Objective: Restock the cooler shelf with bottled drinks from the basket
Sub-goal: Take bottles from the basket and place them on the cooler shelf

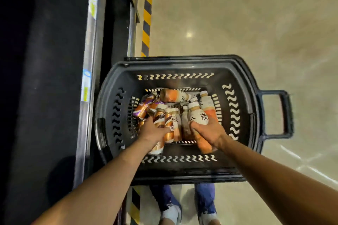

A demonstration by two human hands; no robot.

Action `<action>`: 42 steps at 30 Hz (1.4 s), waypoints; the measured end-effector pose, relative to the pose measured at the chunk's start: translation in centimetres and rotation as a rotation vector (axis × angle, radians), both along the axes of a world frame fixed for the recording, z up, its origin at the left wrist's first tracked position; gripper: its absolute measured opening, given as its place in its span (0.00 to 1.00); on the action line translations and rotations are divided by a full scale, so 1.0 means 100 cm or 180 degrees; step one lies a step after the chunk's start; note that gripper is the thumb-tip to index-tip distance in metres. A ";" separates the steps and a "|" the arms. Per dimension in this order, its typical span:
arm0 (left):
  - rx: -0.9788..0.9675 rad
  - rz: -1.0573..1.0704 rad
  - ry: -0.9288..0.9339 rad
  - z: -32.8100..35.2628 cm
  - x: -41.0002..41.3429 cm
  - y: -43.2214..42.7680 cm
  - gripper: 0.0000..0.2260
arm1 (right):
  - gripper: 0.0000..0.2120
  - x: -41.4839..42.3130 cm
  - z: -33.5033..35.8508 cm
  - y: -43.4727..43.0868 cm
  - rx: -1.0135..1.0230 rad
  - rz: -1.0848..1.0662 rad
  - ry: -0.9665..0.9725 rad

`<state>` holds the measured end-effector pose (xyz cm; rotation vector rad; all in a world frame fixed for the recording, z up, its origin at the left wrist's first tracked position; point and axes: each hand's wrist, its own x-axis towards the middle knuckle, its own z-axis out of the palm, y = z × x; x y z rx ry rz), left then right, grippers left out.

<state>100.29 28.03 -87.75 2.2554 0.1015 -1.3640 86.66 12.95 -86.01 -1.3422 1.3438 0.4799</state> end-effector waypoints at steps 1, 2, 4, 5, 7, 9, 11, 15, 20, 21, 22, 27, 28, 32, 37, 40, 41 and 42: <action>-0.0117 0.0058 0.0032 0.032 0.000 -0.009 0.27 | 0.22 -0.002 0.029 -0.006 0.0008 -0.0004 -0.0102; -0.0253 0.0101 0.0034 0.067 0.000 -0.018 0.26 | 0.24 -0.001 0.059 -0.011 -0.0034 0.0035 -0.0117; -0.0496 0.0202 0.0076 0.139 0.000 -0.034 0.22 | 0.27 0.000 0.125 -0.018 -0.0249 0.0079 -0.0210; -0.0602 0.0253 0.0053 0.177 -0.001 -0.040 0.21 | 0.25 0.000 0.158 -0.022 -0.0380 0.0074 -0.0336; -0.0805 0.0354 -0.0054 0.252 -0.003 -0.048 0.15 | 0.18 0.001 0.229 -0.029 -0.0579 -0.0030 -0.0565; -0.1019 0.0496 -0.0135 0.322 -0.007 -0.052 0.12 | 0.20 0.002 0.300 -0.034 -0.0672 -0.0168 -0.0766; -0.1245 0.0573 -0.0186 0.389 -0.013 -0.052 0.11 | 0.19 -0.004 0.369 -0.033 -0.0742 -0.0426 -0.0942; -0.1732 0.0713 -0.0221 0.507 -0.031 -0.038 0.10 | 0.14 -0.025 0.487 -0.026 -0.0816 -0.0730 -0.1378; -0.2084 0.0746 -0.0760 0.621 -0.059 -0.017 0.09 | 0.16 -0.050 0.595 -0.007 -0.0852 -0.0679 -0.1805; -0.2125 0.0804 -0.0909 0.639 -0.065 -0.012 0.07 | 0.15 -0.054 0.612 -0.003 -0.0851 -0.0633 -0.1902; -0.2163 0.0867 -0.0996 0.655 -0.072 -0.006 0.07 | 0.15 -0.058 0.628 0.003 -0.0835 -0.0617 -0.1997; -0.2320 0.1100 -0.0995 0.718 -0.111 0.024 0.07 | 0.13 -0.079 0.684 0.026 -0.0590 -0.0596 -0.2435; -0.2333 0.1152 -0.1016 0.726 -0.119 0.029 0.07 | 0.14 -0.082 0.694 0.029 -0.0526 -0.0564 -0.2523; -0.2394 0.1511 -0.1358 0.756 -0.147 0.058 0.11 | 0.16 -0.083 0.730 0.042 -0.0270 -0.0219 -0.2815; -0.2443 0.1944 -0.1808 0.792 -0.181 0.106 0.13 | 0.18 -0.071 0.767 0.072 -0.0034 0.0494 -0.3148; -0.2374 0.2332 -0.2116 0.812 -0.202 0.141 0.10 | 0.20 -0.067 0.789 0.105 0.0178 0.1043 -0.3371; -0.2343 0.2481 -0.2222 0.819 -0.210 0.154 0.10 | 0.21 -0.065 0.796 0.117 0.0248 0.1226 -0.3445; -0.2302 0.2635 -0.2325 0.826 -0.218 0.167 0.10 | 0.22 -0.064 0.803 0.131 0.0336 0.1411 -0.3507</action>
